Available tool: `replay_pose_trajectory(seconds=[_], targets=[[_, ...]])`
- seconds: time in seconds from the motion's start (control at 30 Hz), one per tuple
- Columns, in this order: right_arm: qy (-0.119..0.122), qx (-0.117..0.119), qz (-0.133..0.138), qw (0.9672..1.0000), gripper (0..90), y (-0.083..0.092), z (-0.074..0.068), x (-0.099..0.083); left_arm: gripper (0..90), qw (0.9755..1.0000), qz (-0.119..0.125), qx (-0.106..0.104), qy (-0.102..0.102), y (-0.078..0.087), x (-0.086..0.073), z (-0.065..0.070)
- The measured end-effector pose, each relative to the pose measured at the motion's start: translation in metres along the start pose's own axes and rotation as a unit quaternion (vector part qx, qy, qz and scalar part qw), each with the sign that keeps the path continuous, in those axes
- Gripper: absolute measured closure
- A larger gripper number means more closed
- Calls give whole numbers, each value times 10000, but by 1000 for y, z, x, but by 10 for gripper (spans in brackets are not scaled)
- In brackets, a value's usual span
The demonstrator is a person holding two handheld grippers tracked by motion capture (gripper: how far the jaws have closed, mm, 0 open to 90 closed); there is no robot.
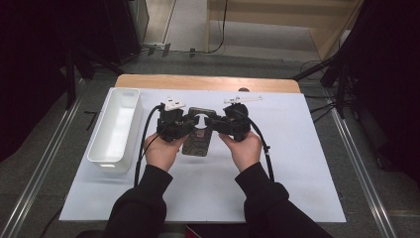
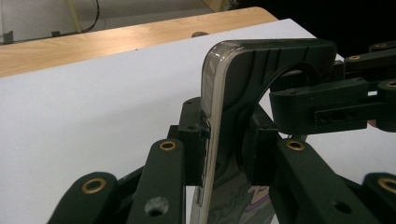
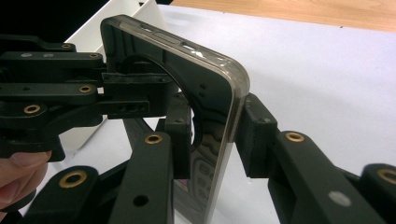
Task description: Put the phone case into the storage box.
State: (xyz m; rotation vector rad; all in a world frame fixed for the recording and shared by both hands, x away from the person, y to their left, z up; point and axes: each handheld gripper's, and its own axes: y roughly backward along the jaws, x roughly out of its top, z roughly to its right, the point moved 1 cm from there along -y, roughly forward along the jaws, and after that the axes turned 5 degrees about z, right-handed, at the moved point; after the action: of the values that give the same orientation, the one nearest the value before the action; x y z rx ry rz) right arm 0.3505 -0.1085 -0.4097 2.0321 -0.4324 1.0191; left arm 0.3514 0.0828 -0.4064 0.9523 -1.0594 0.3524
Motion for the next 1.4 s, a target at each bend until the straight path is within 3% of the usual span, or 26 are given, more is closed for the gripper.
replay_pose_trajectory(seconds=[0.43, 0.53, 0.7, 0.8, 0.97, 1.17, 1.4], targets=[[53, 301, -77, 9995, 399, 4, 2, -2, 733, 9999, -17, -77, 81, 5, 3, -6], [102, 392, -64, 9992, 376, 6, 2, -3, 732, 9999, -33, -105, 98, 7, 5, -8], [390, 514, -64, 9979, 367, 8, 1, -6, 732, 9998, -15, -146, 154, 11, 8, -13], [387, 676, -62, 9969, 351, 9, 3, -8, 732, 9997, -8, -185, 151, 13, 9, -15], [489, 573, -86, 9971, 348, 13, 7, -11, 731, 9993, -18, -322, 183, 15, 9, -18], [387, 802, -112, 9960, 329, 15, 14, -17, 731, 9989, -72, -416, 222, 13, 5, -20], [535, 1069, -276, 9924, 315, 16, 21, -27, 731, 9984, -132, -488, 249, 14, 4, -23]])
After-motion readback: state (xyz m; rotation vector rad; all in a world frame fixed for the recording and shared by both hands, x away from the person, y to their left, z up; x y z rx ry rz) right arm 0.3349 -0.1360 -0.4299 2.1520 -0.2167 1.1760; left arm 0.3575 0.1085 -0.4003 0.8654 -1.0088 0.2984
